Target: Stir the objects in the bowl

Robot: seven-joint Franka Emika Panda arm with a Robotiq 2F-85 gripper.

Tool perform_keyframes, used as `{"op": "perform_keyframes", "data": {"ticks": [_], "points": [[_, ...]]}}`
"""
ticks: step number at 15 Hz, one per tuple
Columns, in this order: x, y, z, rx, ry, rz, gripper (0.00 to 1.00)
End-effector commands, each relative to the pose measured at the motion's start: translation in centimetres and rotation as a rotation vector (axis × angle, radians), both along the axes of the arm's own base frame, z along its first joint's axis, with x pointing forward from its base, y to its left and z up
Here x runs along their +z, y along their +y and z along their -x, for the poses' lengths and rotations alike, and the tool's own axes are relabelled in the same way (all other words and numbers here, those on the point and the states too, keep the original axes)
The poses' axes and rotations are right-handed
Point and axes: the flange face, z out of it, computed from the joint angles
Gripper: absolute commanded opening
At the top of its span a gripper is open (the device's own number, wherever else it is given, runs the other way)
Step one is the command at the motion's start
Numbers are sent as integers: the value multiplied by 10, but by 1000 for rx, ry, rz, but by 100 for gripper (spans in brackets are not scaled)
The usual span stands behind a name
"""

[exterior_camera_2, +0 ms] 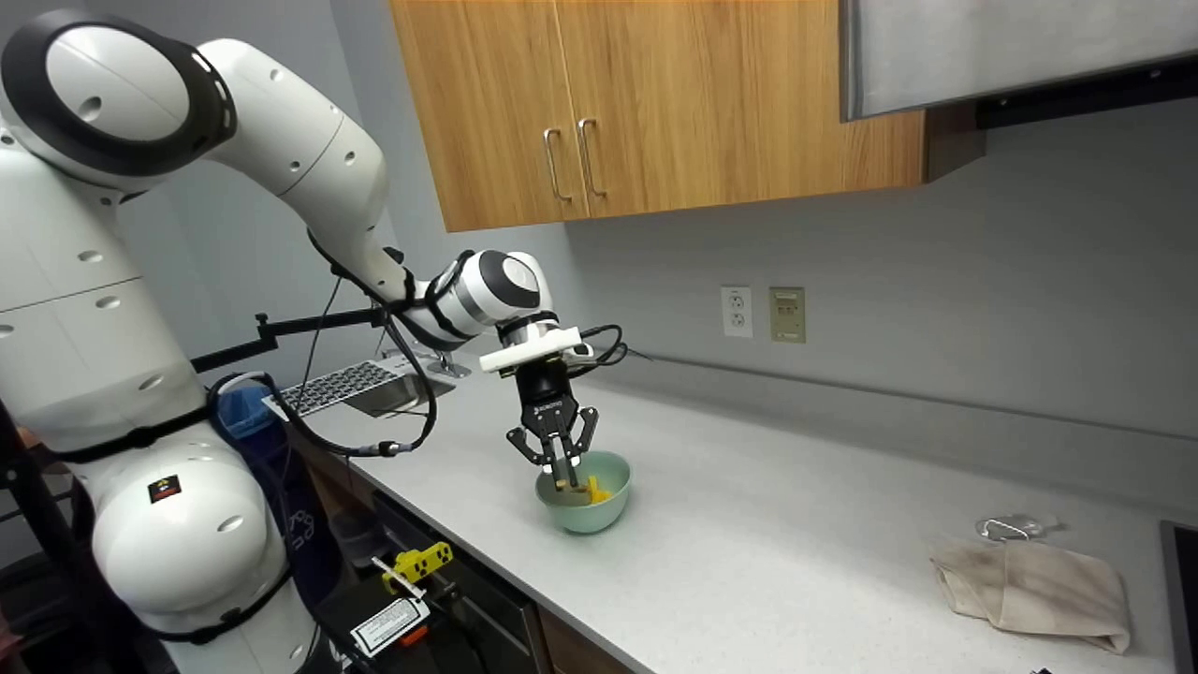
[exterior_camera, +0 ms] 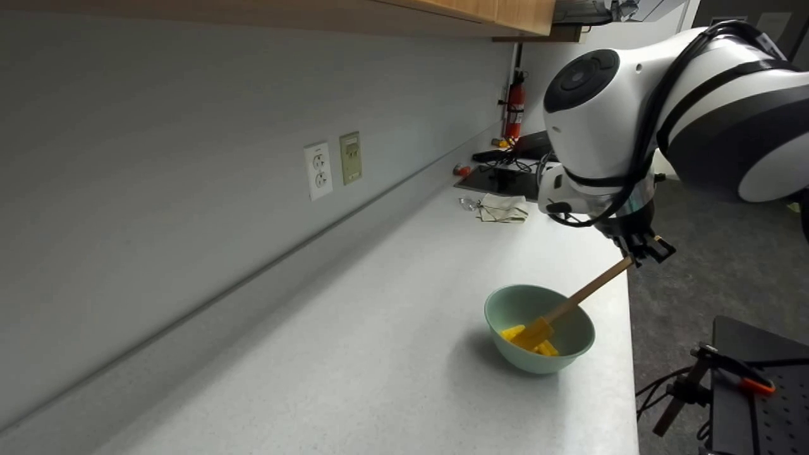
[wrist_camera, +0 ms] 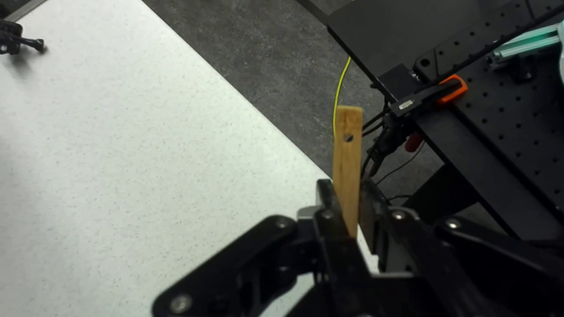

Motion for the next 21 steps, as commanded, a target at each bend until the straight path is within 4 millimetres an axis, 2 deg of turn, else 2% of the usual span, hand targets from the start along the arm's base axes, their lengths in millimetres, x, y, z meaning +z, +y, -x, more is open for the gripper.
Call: {"op": "perform_keyframes", "data": {"ticks": [1, 6, 12, 21], "points": [[16, -13, -2, 12, -10, 65, 4], [6, -19, -5, 35, -2, 132, 4], [-15, -10, -9, 12, -4, 119, 4], [-28, -3, -16, -32, -68, -20, 4]]}}
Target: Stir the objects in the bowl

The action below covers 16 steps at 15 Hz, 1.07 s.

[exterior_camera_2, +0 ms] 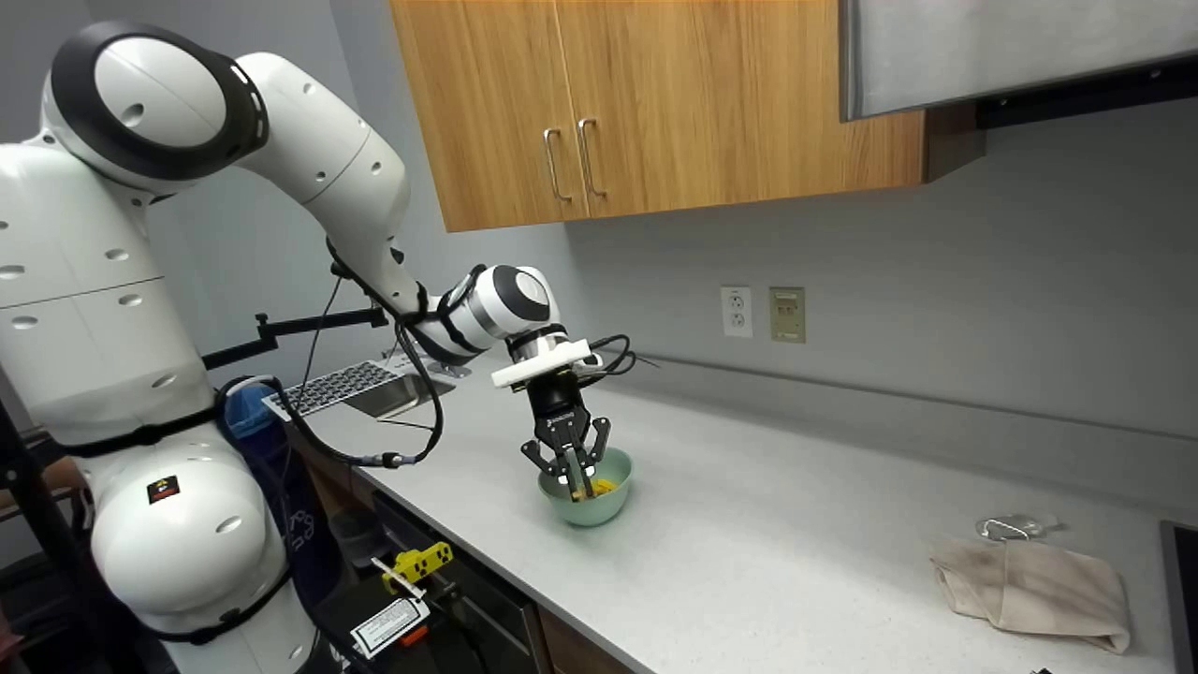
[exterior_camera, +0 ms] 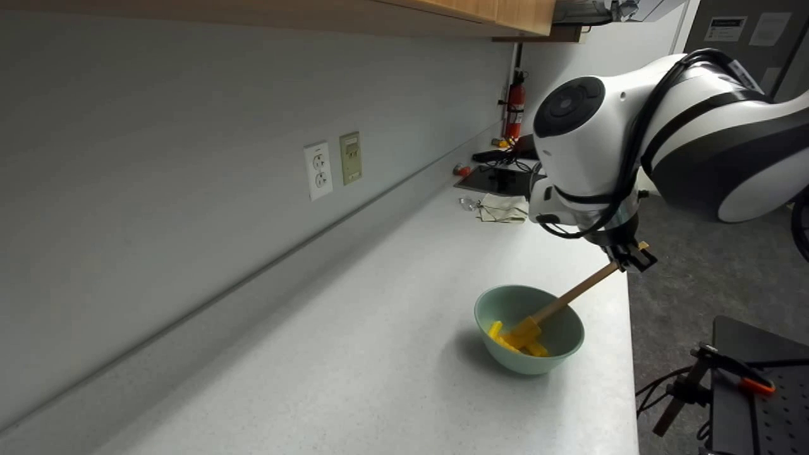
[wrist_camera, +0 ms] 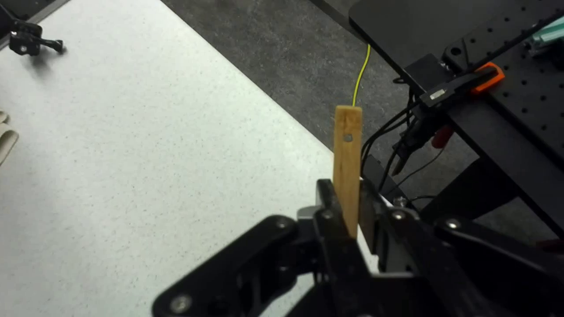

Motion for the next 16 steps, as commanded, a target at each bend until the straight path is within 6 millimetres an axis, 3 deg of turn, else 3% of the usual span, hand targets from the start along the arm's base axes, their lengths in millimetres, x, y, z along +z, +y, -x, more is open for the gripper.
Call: {"op": "perform_keyframes", "data": {"ticks": [1, 16], "points": [[-6, 1, -5, -34, -39, -55, 4], [-3, 3, -10, 9, -82, -20, 4]]}}
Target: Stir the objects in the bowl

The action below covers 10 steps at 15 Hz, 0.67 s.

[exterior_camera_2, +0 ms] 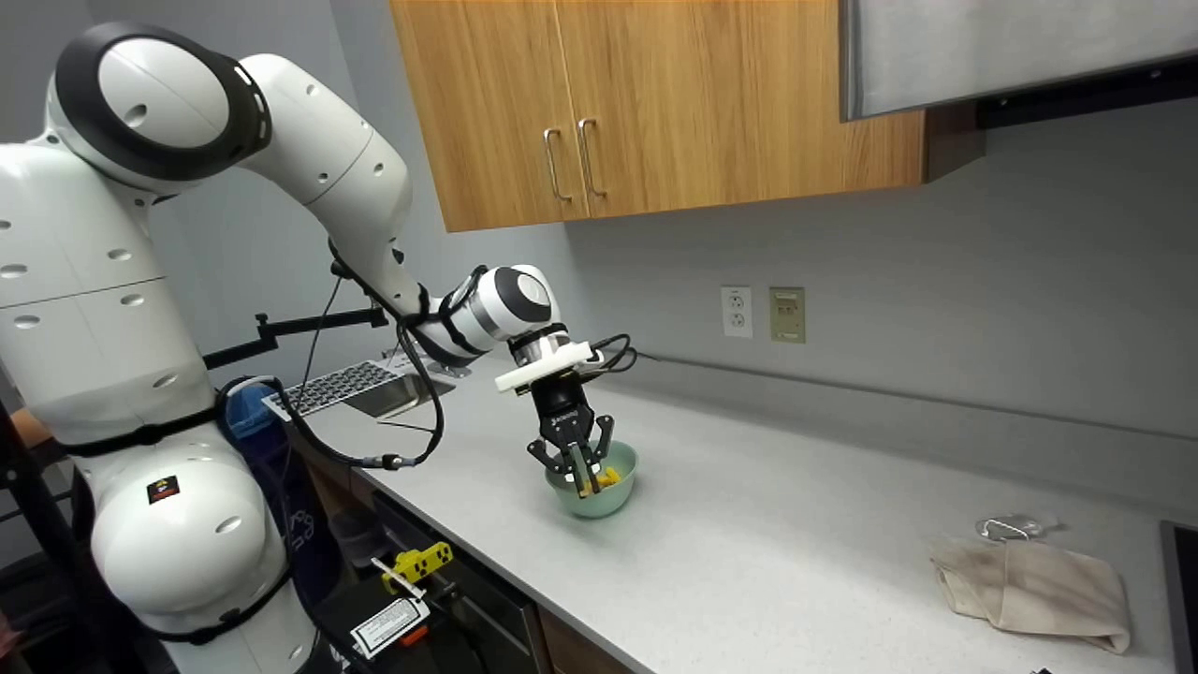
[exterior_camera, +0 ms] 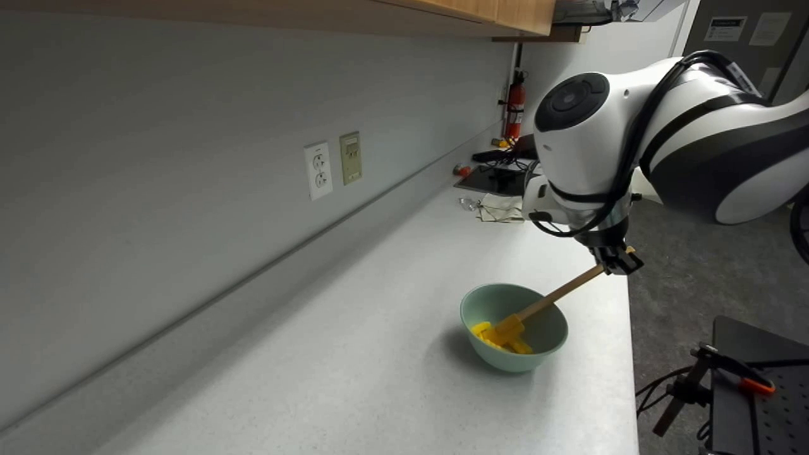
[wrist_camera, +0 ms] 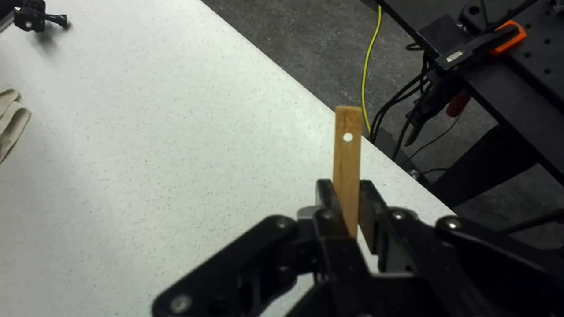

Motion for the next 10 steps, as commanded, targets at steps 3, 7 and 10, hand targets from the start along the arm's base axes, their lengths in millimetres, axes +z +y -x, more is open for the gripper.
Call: {"op": "perform_keyframes", "data": {"ticks": [3, 7, 10], "points": [[-1, -2, -3, 7, -15, 25, 4], [0, -3, -3, 22, -5, 47, 4], [2, -4, -4, 41, -4, 95, 4]]}}
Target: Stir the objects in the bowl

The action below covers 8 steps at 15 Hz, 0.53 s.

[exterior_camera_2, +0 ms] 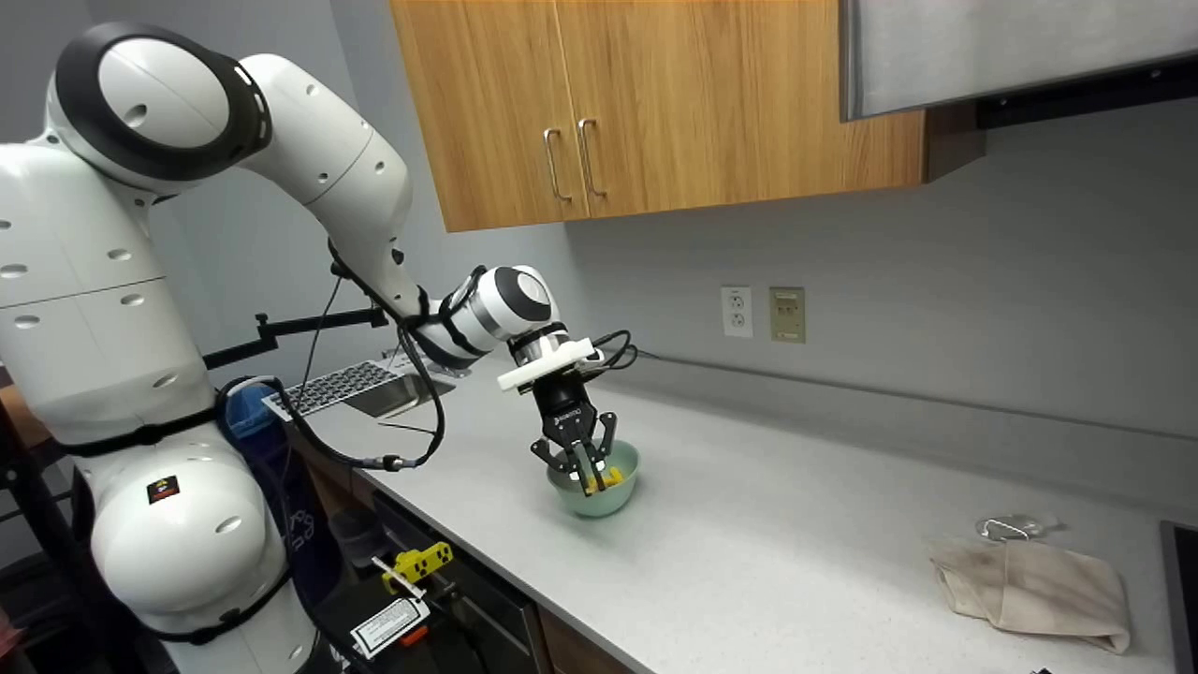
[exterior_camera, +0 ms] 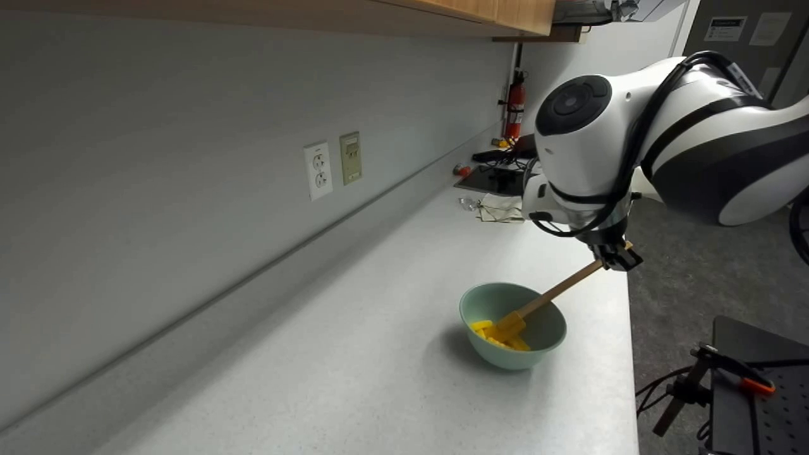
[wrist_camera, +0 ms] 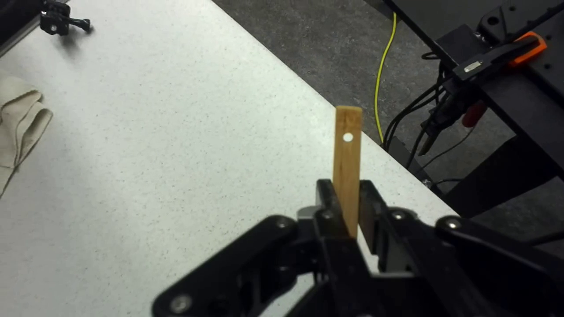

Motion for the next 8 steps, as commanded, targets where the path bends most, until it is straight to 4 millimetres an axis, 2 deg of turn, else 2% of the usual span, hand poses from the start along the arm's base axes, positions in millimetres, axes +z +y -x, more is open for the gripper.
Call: {"op": "perform_keyframes", "data": {"ticks": [1, 5, 8], "points": [[3, -3, -2, 14, 9, 87, 4], [6, -6, 1, 17, 56, 183, 4], [5, -5, 0, 21, 55, 175, 4]]}}
